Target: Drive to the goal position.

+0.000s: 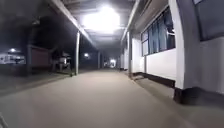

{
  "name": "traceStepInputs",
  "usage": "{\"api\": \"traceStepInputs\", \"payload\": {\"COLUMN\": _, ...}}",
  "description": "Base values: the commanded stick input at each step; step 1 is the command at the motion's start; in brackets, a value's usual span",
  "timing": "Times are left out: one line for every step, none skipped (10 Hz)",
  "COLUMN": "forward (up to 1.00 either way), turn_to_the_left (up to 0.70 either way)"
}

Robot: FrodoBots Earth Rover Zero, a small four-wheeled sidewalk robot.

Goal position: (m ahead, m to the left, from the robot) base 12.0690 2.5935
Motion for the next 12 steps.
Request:
{"api": "traceStepInputs", "payload": {"forward": 1.00, "turn_to_the_left": 0.00}}
{"api": "traceStepInputs", "payload": {"forward": 1.00, "turn_to_the_left": 0.00}}
{"api": "traceStepInputs", "payload": {"forward": 1.00, "turn_to_the_left": 0.00}}
{"api": "traceStepInputs", "payload": {"forward": 1.00, "turn_to_the_left": 0.00}}
{"api": "traceStepInputs", "payload": {"forward": 1.00, "turn_to_the_left": 0.00}}
{"api": "traceStepInputs", "payload": {"forward": 1.00, "turn_to_the_left": 0.00}}
{"api": "traceStepInputs", "payload": {"forward": 1.00, "turn_to_the_left": 0.00}}
{"api": "traceStepInputs", "payload": {"forward": 1.00, "turn_to_the_left": 0.00}}
{"api": "traceStepInputs", "payload": {"forward": 1.00, "turn_to_the_left": 0.00}}
{"api": "traceStepInputs", "payload": {"forward": 1.00, "turn_to_the_left": 0.00}}
{"api": "traceStepInputs", "payload": {"forward": 1.00, "turn_to_the_left": 0.00}}
{"api": "traceStepInputs", "payload": {"forward": 1.00, "turn_to_the_left": 0.00}}
